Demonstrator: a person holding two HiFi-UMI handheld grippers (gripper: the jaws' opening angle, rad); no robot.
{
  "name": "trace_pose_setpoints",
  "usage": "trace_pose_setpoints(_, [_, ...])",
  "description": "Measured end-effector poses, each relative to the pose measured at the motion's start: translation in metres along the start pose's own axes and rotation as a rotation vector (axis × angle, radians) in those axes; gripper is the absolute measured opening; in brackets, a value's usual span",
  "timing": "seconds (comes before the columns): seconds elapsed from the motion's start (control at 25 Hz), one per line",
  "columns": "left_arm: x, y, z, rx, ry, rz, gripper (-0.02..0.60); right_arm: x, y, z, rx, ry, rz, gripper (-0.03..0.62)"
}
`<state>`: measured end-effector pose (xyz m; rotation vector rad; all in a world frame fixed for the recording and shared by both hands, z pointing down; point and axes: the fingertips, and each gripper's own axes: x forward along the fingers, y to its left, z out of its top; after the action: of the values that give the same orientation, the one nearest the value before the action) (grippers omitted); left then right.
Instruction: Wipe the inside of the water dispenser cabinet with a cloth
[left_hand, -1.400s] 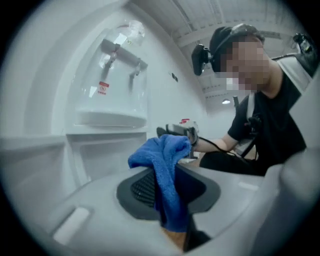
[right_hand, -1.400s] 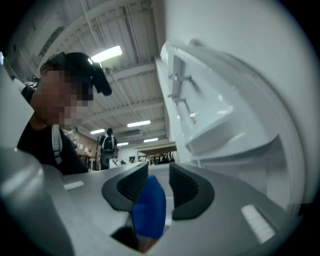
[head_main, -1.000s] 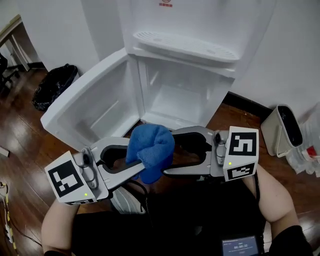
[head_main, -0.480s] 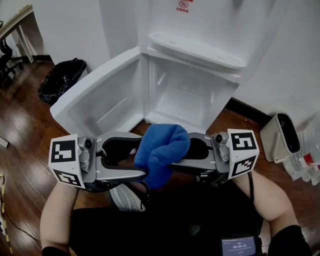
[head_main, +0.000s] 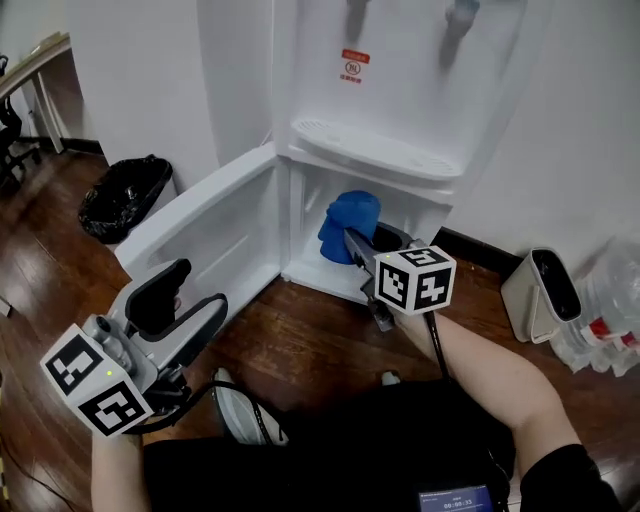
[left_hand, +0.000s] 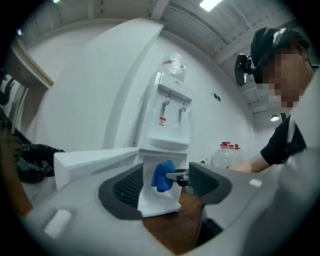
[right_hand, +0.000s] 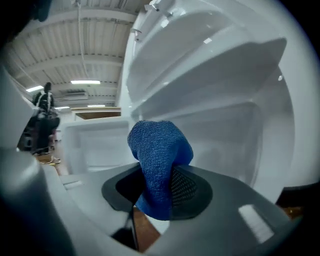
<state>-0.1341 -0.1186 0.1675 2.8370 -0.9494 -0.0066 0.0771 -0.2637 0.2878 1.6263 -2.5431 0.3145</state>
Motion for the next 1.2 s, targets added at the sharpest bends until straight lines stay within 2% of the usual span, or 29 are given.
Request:
trace_pose_setpoints(0.08, [-0.006,-0.010,-0.009,0.003,0.021,-0.016,0.281,0.029,-0.021,0.014,-0.008,-0.046,-0.092,0.127])
trace_pose_setpoints(0.12, [-0.008,-0.015,-0.013,0.029,0.032,-0.022,0.279,0.043,-0.029,0.022,-0.039,-0.068,-0.128,0.127])
trace_pose_setpoints(0.24, [-0.004,-0.029,-0.026,0.160,0.056,-0.020,0.264,0.079,-0.054,0.026,-0.137,-0.084,-0.236,0.129])
trace_pose_setpoints(0.32, [0.003,-0.043,-0.038,0.243,0.084,-0.078,0.251,0.097,-0.071,0.021,-0.124,-0.081,-0.292,0.129])
trace_pose_setpoints(0.44, [0.007,-0.056,-0.058,0.372,0.167,-0.151,0.238,0.117,-0.092,0.019,-0.091,-0.092,-0.321,0.129])
trace_pose_setpoints(0.56, [0.008,-0.052,-0.066,0.410,0.198,-0.161,0.229,0.133,-0.104,0.024,-0.136,-0.087,-0.316,0.129])
trace_pose_setpoints(0.72, [0.012,-0.038,-0.070,0.392,0.190,-0.148,0.221,0.149,-0.101,0.031,-0.147,-0.065,-0.228,0.129])
trace_pose_setpoints(0.8, [0.014,-0.032,-0.072,0.388,0.187,-0.132,0.218,0.151,-0.089,0.033,-0.150,-0.067,-0.153,0.129])
trace_pose_setpoints(0.92, [0.015,-0.031,-0.074,0.378,0.191,-0.123,0.215,0.137,-0.050,0.037,-0.173,-0.117,-0.033,0.129])
trace_pose_setpoints(1.04, [0.014,-0.039,-0.078,0.396,0.220,-0.134,0.213,0.108,-0.004,0.025,-0.151,-0.166,0.094,0.128])
trace_pose_setpoints(1.2, [0.013,-0.053,-0.081,0.423,0.232,-0.153,0.213,0.065,0.057,0.006,-0.209,-0.186,0.274,0.127])
